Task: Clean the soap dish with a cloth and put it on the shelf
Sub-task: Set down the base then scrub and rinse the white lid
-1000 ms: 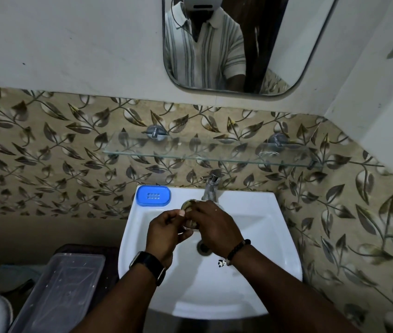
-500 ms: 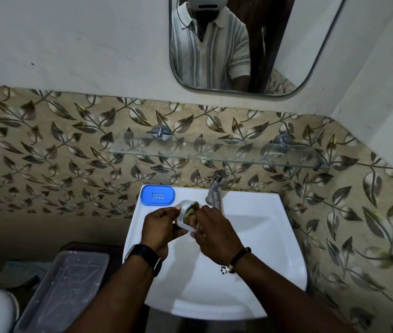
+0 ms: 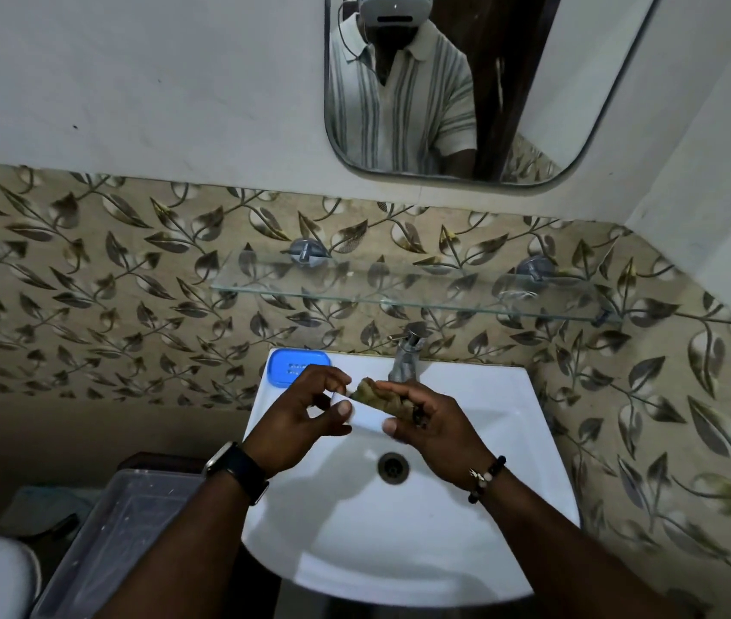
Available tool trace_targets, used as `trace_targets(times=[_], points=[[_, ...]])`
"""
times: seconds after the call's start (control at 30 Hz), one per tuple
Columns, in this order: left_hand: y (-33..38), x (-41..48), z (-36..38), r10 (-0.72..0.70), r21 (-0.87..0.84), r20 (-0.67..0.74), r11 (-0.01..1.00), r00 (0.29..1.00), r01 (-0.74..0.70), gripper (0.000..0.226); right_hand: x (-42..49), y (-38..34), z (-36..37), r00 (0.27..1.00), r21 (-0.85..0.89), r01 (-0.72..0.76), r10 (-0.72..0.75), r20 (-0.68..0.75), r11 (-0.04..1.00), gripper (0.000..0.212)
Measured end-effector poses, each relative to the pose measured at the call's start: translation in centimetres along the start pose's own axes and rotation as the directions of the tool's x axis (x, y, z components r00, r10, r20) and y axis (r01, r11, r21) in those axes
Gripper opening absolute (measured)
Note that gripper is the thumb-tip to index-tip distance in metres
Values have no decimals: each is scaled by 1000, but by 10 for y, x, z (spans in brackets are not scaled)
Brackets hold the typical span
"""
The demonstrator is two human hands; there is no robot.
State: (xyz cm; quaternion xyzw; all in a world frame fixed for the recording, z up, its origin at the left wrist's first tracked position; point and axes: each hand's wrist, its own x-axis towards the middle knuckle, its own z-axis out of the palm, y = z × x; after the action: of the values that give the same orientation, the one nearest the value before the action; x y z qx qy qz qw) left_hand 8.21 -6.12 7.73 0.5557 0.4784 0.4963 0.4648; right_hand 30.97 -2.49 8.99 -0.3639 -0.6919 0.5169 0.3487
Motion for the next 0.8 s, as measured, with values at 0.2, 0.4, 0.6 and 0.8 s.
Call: trace_targets(times=[0.2,0.4,0.6,0.8], points=[[3,-3,3,-160,-17,67,987,985,161,37,-1,6,20,870,206,104,11,-493,973,21],[-1,-8,22,-170,-169,-21,972,985,164,26,-9,1,33,675,-395,264,-461,-576,880,19],[6,-3,32,-105,-212,-103,974,989,82,15,-11,18,51,682,-743,481,-731,-16,465,29],[14,-2,32,-117,-339,-232,940,966,32,30,0,13,23,678,-742,237,-653,-336,627,34]])
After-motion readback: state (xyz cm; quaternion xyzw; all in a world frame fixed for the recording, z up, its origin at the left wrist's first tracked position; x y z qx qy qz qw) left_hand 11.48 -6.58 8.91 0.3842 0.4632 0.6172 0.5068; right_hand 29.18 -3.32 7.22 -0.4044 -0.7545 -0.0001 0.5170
